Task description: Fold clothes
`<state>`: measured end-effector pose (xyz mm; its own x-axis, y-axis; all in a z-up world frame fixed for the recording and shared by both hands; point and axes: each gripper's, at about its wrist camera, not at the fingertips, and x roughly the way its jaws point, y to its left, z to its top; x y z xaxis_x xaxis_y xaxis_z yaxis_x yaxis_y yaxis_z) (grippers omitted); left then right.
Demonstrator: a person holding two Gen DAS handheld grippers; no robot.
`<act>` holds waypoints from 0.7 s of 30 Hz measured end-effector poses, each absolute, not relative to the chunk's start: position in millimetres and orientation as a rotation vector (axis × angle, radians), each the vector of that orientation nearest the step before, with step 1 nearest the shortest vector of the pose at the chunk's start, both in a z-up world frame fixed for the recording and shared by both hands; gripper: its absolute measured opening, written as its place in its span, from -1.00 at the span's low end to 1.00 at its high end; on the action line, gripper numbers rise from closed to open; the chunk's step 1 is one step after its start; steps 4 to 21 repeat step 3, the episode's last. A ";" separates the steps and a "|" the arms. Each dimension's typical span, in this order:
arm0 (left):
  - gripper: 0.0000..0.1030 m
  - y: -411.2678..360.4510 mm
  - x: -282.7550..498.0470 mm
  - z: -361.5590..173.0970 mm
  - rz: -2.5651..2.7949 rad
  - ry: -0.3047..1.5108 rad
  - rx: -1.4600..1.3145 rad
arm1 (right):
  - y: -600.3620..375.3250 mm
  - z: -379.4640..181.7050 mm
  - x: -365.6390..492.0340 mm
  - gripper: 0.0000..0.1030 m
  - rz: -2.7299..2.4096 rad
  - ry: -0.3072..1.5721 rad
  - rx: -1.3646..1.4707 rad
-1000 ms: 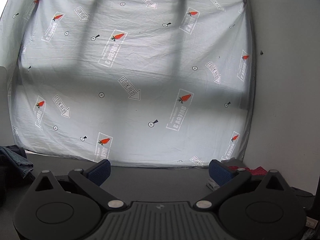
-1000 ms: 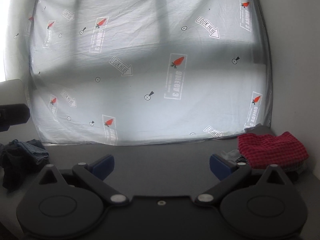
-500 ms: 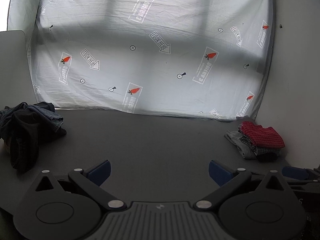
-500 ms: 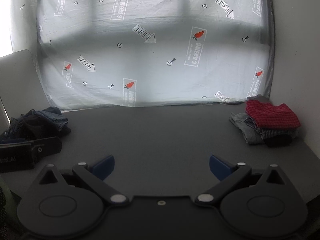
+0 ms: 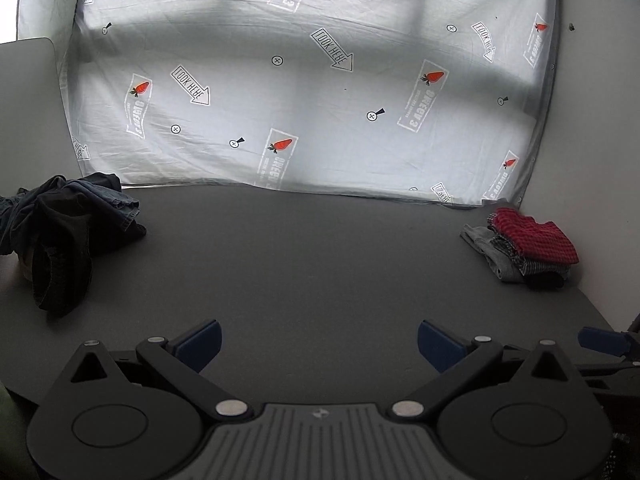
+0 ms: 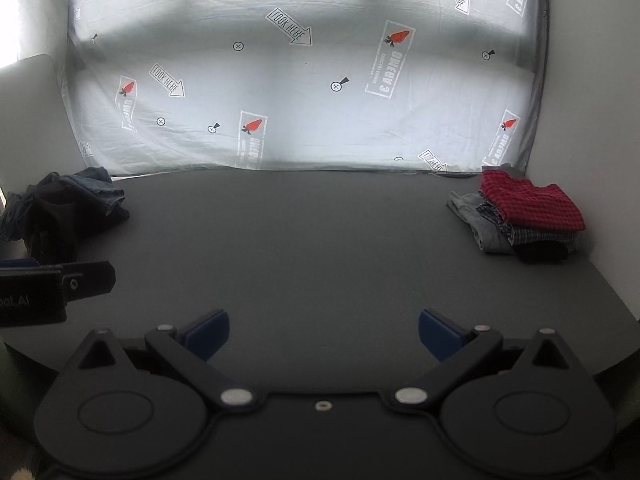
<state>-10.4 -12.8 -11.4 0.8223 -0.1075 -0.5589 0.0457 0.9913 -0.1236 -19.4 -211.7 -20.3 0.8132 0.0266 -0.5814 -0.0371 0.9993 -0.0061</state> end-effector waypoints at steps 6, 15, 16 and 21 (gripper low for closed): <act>1.00 -10.7 -11.8 -10.9 -0.073 0.594 -0.114 | -211.8 -20.1 -19.6 0.99 0.036 0.621 -0.021; 1.00 -10.7 -11.8 -10.9 -0.073 0.594 -0.114 | -211.8 -20.1 -19.6 0.99 0.036 0.621 -0.021; 1.00 -10.7 -11.8 -10.9 -0.073 0.594 -0.114 | -211.8 -20.1 -19.6 0.99 0.036 0.621 -0.021; 1.00 -10.7 -11.8 -10.9 -0.073 0.594 -0.114 | -211.8 -20.1 -19.6 0.99 0.036 0.621 -0.021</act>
